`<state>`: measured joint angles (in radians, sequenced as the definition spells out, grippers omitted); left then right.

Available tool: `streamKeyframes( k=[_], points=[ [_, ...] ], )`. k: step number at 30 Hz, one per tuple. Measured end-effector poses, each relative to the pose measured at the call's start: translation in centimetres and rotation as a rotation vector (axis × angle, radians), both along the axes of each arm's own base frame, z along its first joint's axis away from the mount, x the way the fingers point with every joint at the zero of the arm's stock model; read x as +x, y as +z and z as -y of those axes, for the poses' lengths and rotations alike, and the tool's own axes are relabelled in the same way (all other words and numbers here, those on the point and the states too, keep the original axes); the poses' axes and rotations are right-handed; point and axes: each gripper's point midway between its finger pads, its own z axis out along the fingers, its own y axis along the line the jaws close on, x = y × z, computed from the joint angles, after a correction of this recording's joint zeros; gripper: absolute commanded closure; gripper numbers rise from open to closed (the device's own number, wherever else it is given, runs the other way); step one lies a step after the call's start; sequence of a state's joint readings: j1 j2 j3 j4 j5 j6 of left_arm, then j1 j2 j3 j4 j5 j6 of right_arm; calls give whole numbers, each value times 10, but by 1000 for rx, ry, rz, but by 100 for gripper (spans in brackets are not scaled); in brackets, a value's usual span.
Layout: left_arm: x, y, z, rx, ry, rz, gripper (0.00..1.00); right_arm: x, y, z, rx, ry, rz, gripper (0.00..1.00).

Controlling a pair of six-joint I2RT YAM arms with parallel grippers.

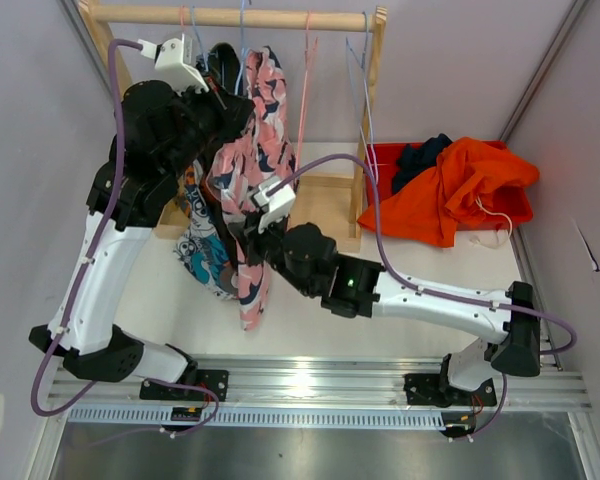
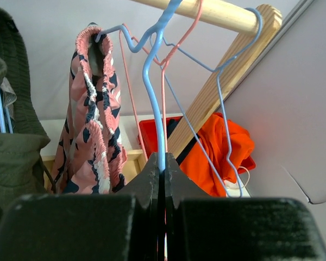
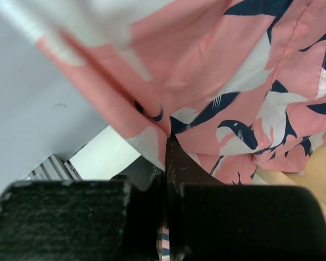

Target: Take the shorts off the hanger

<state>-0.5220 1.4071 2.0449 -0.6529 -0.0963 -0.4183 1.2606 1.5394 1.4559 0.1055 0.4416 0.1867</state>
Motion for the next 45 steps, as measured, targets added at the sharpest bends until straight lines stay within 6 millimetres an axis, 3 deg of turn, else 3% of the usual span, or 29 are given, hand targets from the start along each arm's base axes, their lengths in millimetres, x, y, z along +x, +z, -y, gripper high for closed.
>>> streamKeyframes(
  k=[6,10,12,18,23,26,30,34,38,40,43,45],
  points=[
    [6,-17,-4,23,20,-39,100,-64,-23,-14,-42,22,11,100],
    [11,-31,-8,61,36,-84,100,-119,-26,-13,-37,25,10,100],
    [19,-36,-11,81,57,-97,100,-134,-26,-10,-33,11,6,100],
    [42,-52,-18,146,105,-140,100,-135,-39,-3,-71,-49,2,100],
    [42,-54,-24,167,109,-158,100,-132,-55,-7,-120,-75,16,100],
    [31,-58,-27,166,92,-165,100,-123,-58,-8,-133,-80,21,100],
    [7,-60,-32,156,49,-163,100,-89,-56,-7,-135,-100,19,100],
    [-37,-68,-38,146,-25,-167,100,-22,-48,8,-136,-173,24,100],
    [-91,-75,-47,120,-101,-181,100,57,-23,44,-120,-299,35,100],
    [-111,-77,-51,110,-122,-180,100,81,-10,60,-102,-347,38,100],
    [-130,-76,-61,103,-116,-159,100,88,-2,71,-82,-365,33,100],
    [-137,-72,-68,94,-99,-130,100,73,-5,74,-74,-335,22,100]
  ],
)
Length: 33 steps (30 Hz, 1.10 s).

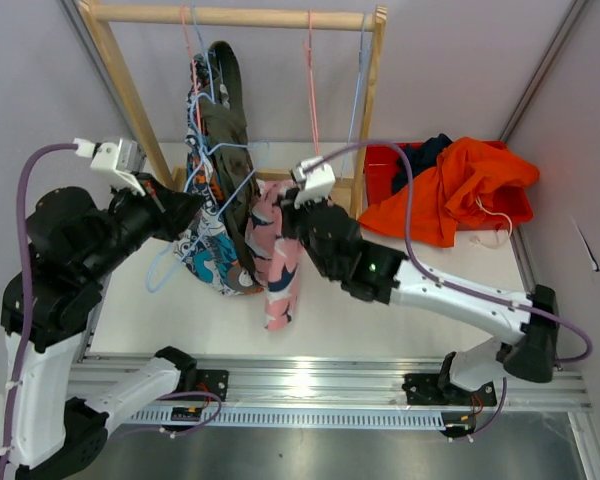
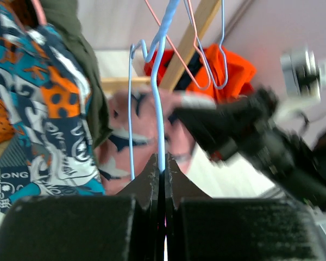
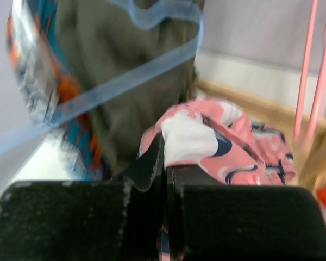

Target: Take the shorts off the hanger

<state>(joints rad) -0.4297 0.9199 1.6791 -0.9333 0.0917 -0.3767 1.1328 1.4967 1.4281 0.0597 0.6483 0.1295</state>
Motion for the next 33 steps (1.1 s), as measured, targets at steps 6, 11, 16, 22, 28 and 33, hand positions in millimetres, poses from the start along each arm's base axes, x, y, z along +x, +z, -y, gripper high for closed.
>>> streamKeyframes(
  k=[6,11,16,22,28,33],
  points=[
    [6,12,-9,-17,59,61,100,-106,-24,28,-66,114,-10,100],
    [26,4,-1,-15,66,53,100,-135,23,108,-29,60,43,100],
    [41,-16,6,-4,67,12,100,-114,98,195,60,-108,142,100],
    [48,-22,8,8,72,-2,100,-88,196,263,137,-292,274,100],
    [53,-18,9,13,77,21,100,-49,268,269,70,-405,426,100],
    [68,-24,14,32,76,12,100,12,305,284,-7,-483,522,100]
  ],
)
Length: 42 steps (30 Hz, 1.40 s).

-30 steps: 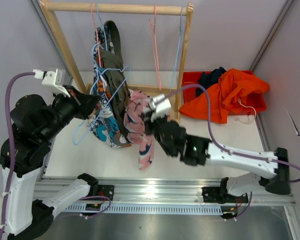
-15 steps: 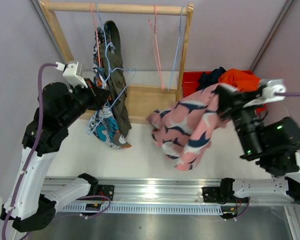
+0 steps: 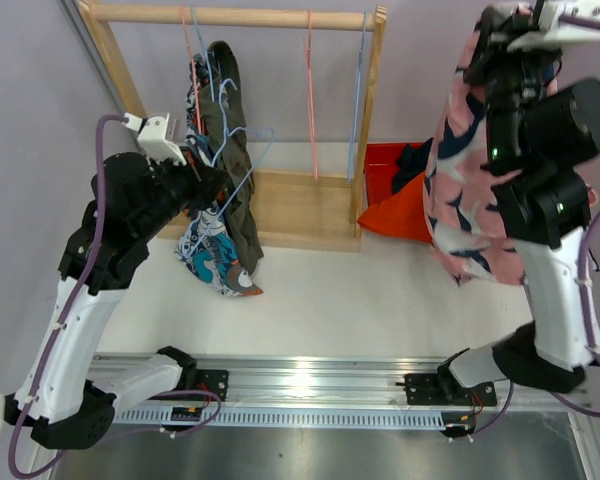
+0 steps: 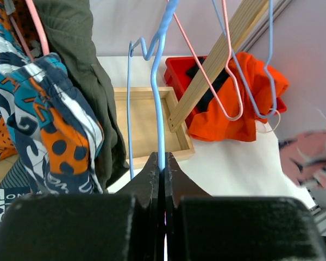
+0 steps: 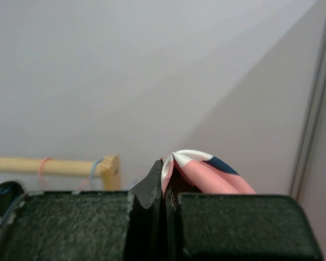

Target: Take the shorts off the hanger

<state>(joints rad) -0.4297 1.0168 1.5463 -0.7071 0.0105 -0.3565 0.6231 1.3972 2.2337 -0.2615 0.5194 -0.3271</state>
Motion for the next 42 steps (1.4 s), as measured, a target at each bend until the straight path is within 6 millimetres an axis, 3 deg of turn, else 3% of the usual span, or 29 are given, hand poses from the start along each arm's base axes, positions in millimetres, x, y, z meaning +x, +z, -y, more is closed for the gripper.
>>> streamKeyframes(
  k=[5,10,12,14,18,20,27,28,30,31,32,35,38,40,42],
  points=[
    [15,-10,6,23,-2,-22,100,69,6,38,-21,-58,27,100],
    [22,-11,9,31,-3,-20,100,132,-29,102,29,-72,-21,100],
    [22,-9,9,32,-4,-10,100,156,-58,124,67,-73,-68,100],
    [23,-8,9,30,-1,-3,100,176,-91,128,96,-50,-122,100],
    [27,-9,9,32,7,-4,100,214,-188,110,152,47,-284,100],
    [30,-12,10,36,10,-12,100,223,-232,102,178,78,-371,100],
    [49,-19,18,45,12,-45,100,231,-333,83,263,136,-506,100],
    [51,-14,19,42,13,-42,100,230,-348,78,271,147,-528,93],
    [60,0,23,32,18,-19,100,229,-380,61,284,178,-600,53],
    [66,10,25,25,23,-3,100,230,-401,51,292,198,-659,15],
    [71,18,26,20,27,11,100,233,-419,42,301,213,-710,1],
    [84,46,29,4,39,57,100,228,-478,23,302,221,-881,1],
    [99,73,34,-14,51,107,100,192,-530,16,319,202,-1019,0],
    [108,83,37,-22,57,126,100,164,-546,14,323,192,-1076,1],
    [119,89,42,-27,57,134,100,142,-541,11,316,194,-1078,1]
  ],
)
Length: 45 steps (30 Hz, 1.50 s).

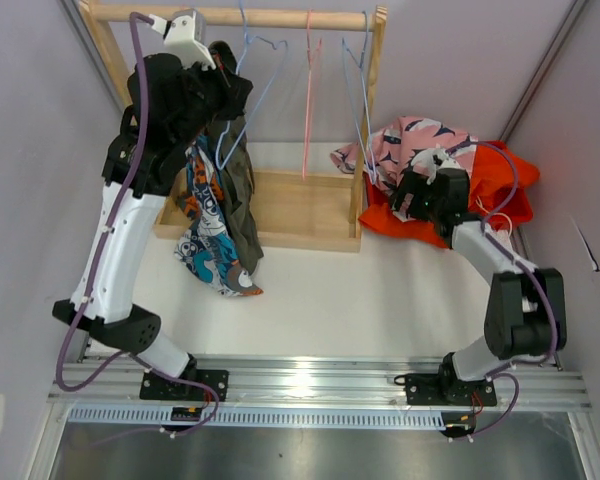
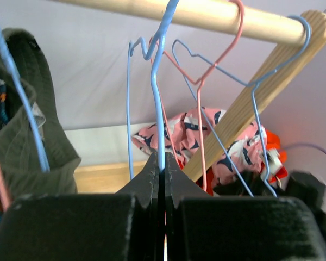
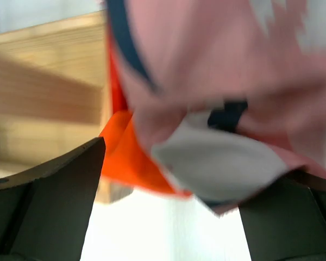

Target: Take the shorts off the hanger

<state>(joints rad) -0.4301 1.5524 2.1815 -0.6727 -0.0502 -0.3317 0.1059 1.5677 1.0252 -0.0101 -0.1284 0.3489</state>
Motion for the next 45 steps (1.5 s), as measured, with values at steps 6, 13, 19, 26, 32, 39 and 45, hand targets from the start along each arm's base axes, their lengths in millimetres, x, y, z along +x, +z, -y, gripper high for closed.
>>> streamKeyframes(
  k=[6,13,19,26,32,39,45],
  points=[
    [41,-12,23,-2,-9,-22,100,-45,42,-15,16,40,109,1],
    [68,-53,53,17,-39,-108,83,-82,43,-19,8,55,107,1],
    [62,-50,52,14,-41,-106,53,-97,37,-24,6,70,93,0],
    [25,-11,26,5,-10,-37,41,-106,28,-33,0,94,72,1],
    [-5,31,-8,0,65,68,41,-110,30,-36,-1,101,81,1],
    [12,21,-25,44,147,57,41,-118,30,-30,-13,86,81,1],
    [38,0,-36,82,200,15,41,-125,29,-25,-32,79,73,1]
  ],
)
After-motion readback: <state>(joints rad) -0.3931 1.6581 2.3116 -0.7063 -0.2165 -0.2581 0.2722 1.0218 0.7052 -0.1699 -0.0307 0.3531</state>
